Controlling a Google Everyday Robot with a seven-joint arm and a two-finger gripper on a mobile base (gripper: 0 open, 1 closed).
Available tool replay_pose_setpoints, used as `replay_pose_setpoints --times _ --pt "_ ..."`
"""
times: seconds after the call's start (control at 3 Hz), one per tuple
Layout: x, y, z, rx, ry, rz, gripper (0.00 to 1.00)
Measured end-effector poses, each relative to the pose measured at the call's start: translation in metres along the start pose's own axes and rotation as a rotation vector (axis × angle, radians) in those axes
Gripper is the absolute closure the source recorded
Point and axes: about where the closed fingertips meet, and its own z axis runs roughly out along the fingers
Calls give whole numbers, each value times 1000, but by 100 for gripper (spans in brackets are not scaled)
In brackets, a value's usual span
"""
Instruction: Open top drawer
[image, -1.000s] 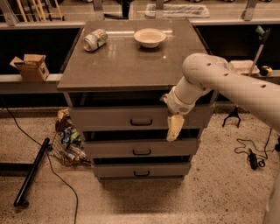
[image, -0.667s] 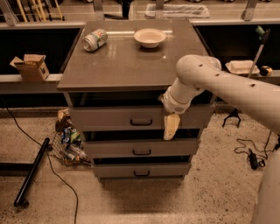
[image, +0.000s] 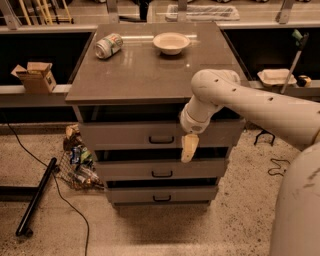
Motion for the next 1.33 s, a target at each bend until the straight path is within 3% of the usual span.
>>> replay_pose_setpoints --times 0.33,1.33 --pt "-5 9 13 -33 -2 -8 18" --pt "6 29 -1 -41 -14 5 95"
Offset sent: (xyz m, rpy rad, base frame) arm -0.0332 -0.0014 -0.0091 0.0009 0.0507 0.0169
